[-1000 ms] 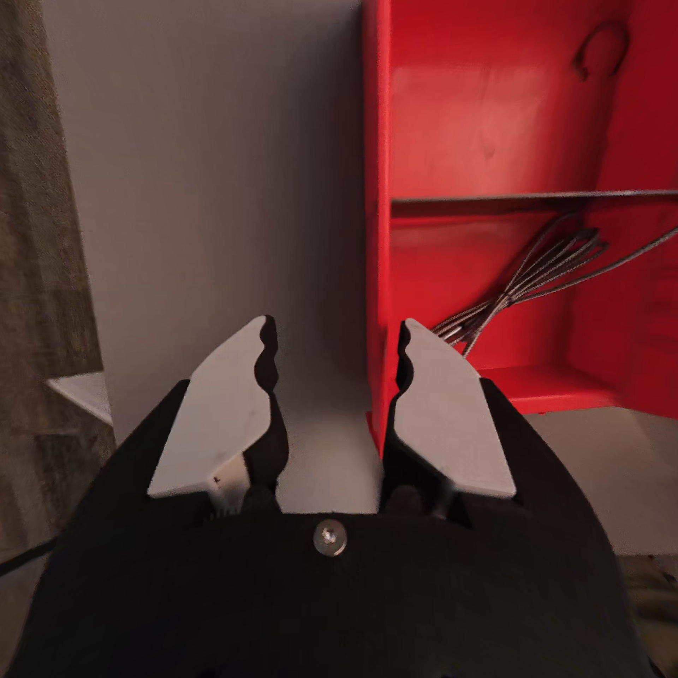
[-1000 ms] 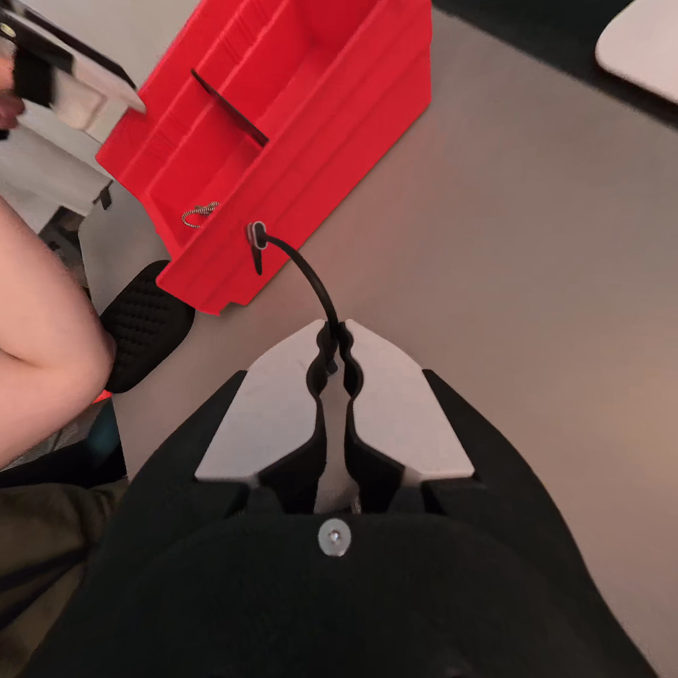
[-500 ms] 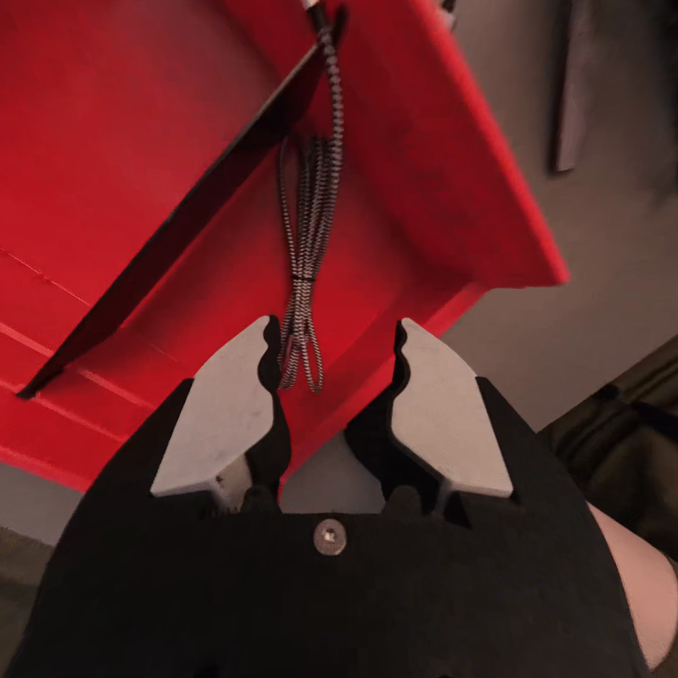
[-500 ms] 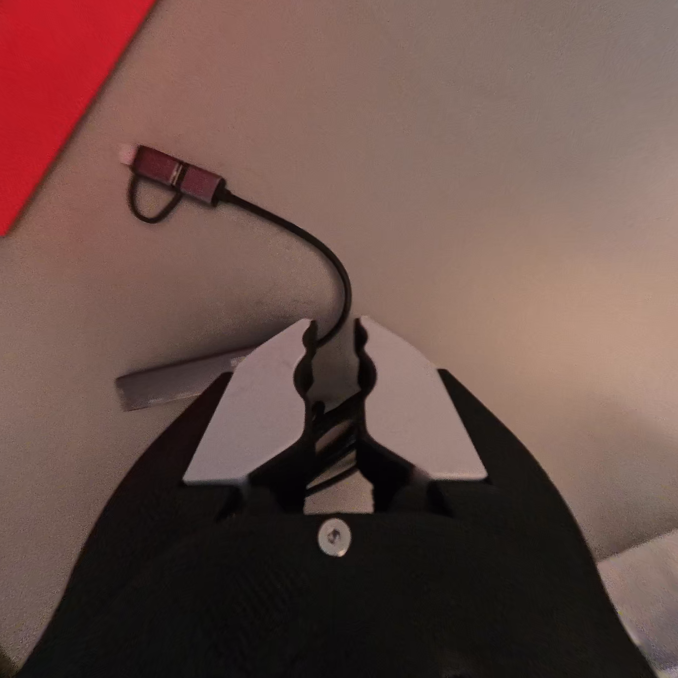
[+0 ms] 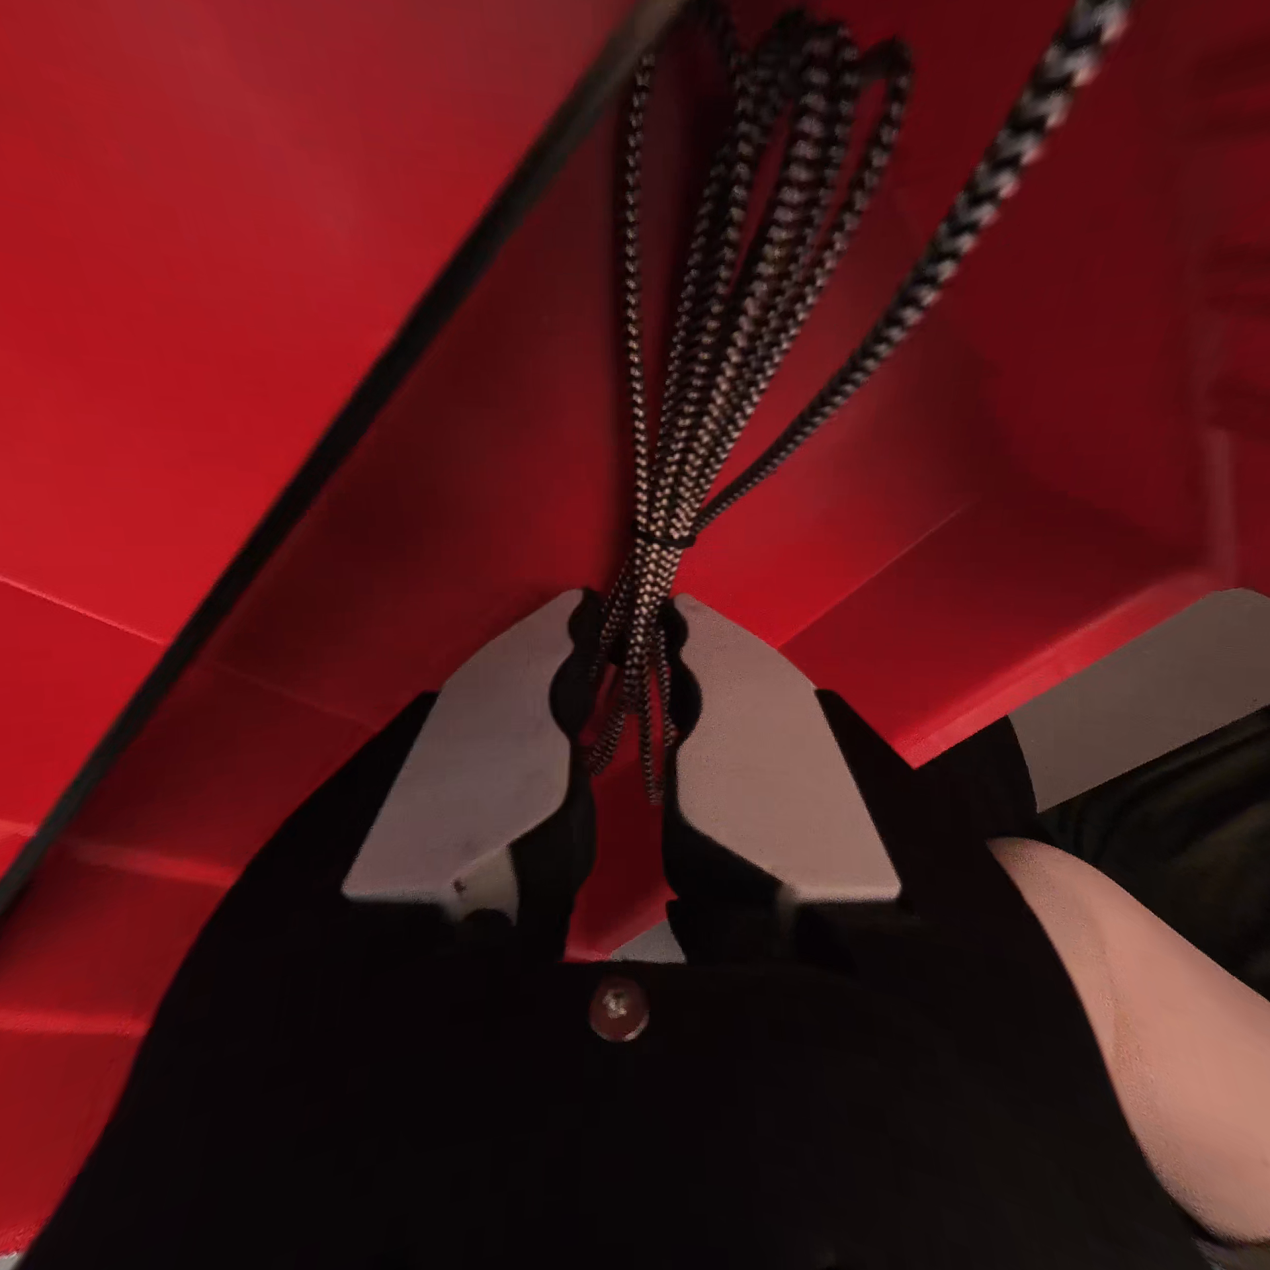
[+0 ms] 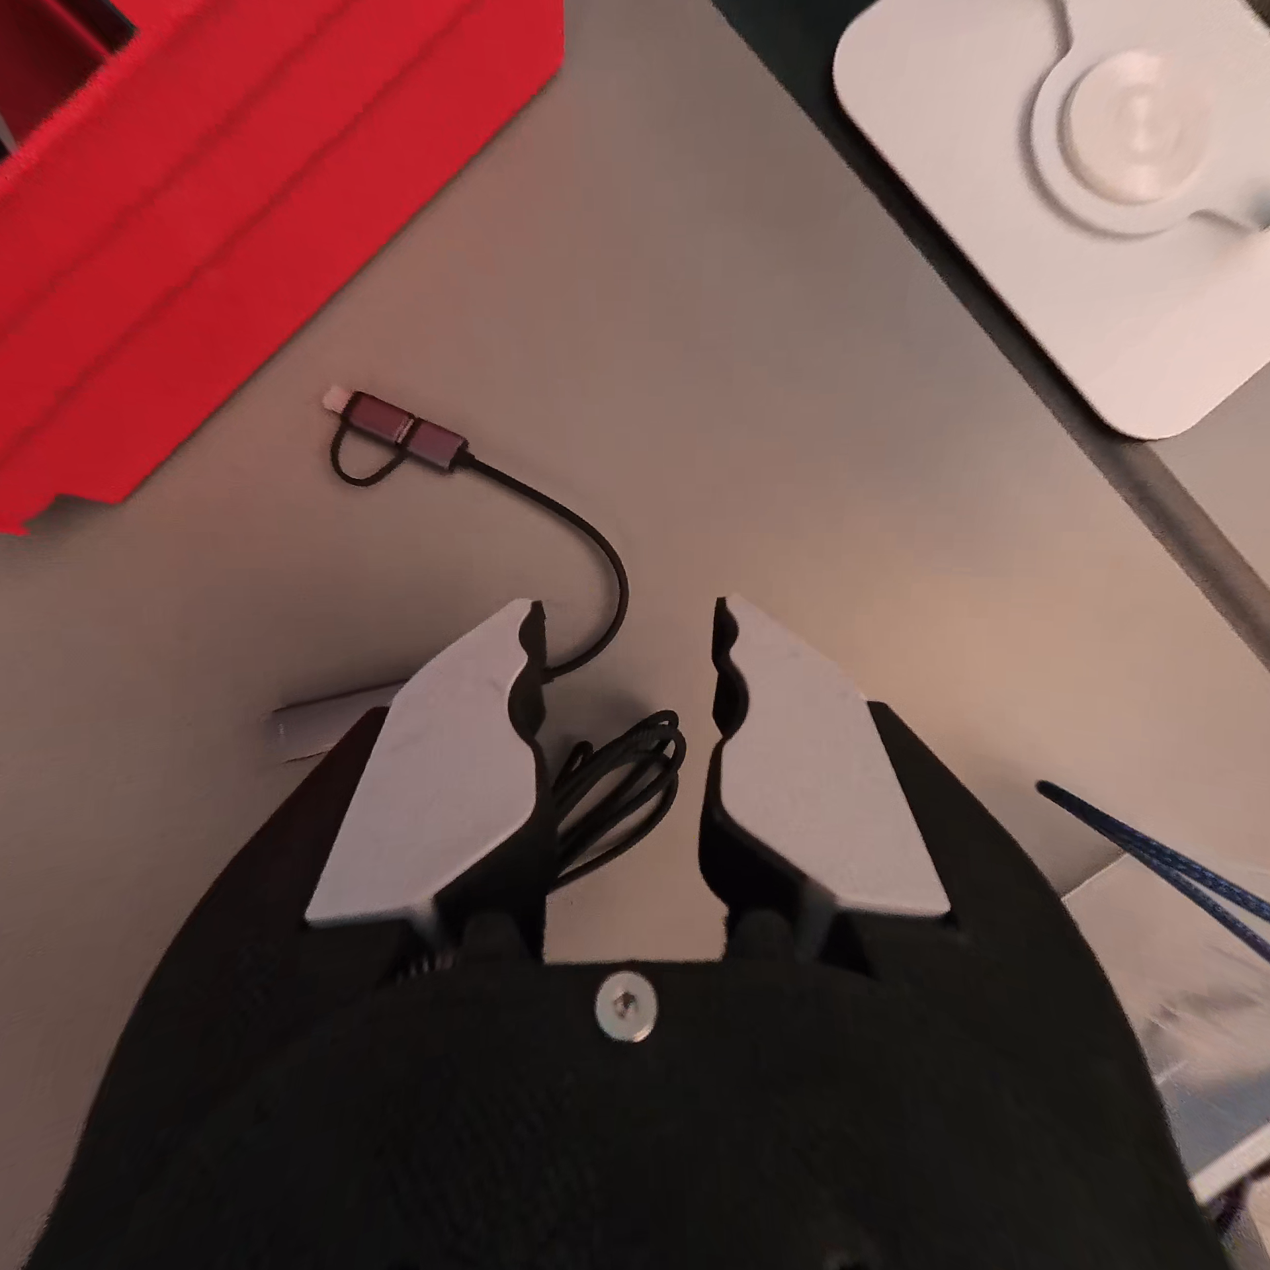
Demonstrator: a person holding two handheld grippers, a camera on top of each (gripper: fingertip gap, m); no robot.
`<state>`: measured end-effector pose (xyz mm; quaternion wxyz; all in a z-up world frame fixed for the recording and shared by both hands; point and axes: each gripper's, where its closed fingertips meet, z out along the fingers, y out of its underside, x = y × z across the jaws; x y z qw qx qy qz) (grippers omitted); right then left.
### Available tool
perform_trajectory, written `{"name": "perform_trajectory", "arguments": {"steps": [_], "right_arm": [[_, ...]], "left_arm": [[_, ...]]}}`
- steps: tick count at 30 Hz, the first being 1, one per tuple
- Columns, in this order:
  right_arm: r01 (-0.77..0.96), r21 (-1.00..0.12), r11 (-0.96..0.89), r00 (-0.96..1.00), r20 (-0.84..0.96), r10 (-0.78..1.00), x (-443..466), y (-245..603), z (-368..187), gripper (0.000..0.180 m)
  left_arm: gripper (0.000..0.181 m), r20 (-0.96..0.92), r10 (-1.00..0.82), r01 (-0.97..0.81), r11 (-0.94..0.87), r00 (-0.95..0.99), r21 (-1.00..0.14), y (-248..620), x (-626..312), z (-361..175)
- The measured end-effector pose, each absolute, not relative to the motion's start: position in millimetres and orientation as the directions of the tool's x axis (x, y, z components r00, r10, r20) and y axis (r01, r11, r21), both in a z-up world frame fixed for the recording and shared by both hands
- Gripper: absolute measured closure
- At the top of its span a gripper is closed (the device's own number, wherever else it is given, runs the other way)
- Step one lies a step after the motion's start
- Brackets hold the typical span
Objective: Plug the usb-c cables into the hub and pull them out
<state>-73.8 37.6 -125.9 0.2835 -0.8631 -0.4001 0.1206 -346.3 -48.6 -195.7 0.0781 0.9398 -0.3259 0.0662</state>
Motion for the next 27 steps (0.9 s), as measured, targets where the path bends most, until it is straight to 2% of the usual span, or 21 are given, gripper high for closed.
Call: {"name": "perform_trajectory", "arguments": {"steps": [1,4,7,12,16,18,21,24,27], "right_arm": [[0.617,-0.597,-0.512,0.65,0.02,0.76,-74,37,-121,0.133],[0.603,-0.623,-0.499,0.651,0.021,0.759,-72,38,-111,0.133],[0.589,-0.637,-0.496,0.654,0.015,0.756,-69,39,-105,0.133],[0.576,-0.657,-0.486,0.655,0.016,0.755,-66,40,-97,0.133],[0.549,-0.693,-0.467,0.652,0.006,0.758,-68,40,-87,0.133],[0.534,-0.719,-0.445,0.645,0.007,0.764,-71,40,-79,0.133],[0.475,-0.796,-0.376,0.623,0.002,0.782,-77,39,-57,0.133],[0.324,-0.912,-0.25,0.552,-0.032,0.833,-87,29,-11,0.133],[0.174,-0.978,-0.114,0.5,-0.011,0.866,-81,15,35,0.133]], "left_arm": [[0.163,0.167,-0.605,-0.625,-0.774,0.778,0.106,-48,-347,-194],[0.165,0.086,-0.615,-0.621,-0.779,0.784,0.084,-45,-354,-179],[0.167,0.018,-0.653,-0.653,-0.757,0.757,-0.013,-42,-350,-152],[0.169,-0.137,-0.653,-0.661,-0.693,0.745,-0.288,-37,-335,-82],[0.17,-0.23,-0.62,-0.623,-0.547,0.75,-0.56,-34,-312,-16],[0.17,-0.173,-0.659,-0.572,-0.457,0.732,-0.681,-40,-287,11],[0.17,-0.053,-0.78,-0.506,-0.351,0.624,-0.788,-56,-243,33],[0.17,0.044,-0.864,-0.46,-0.31,0.502,-0.832,-63,-206,39],[0.17,0.144,-0.914,-0.416,-0.308,0.38,-0.856,-65,-173,39]]}}
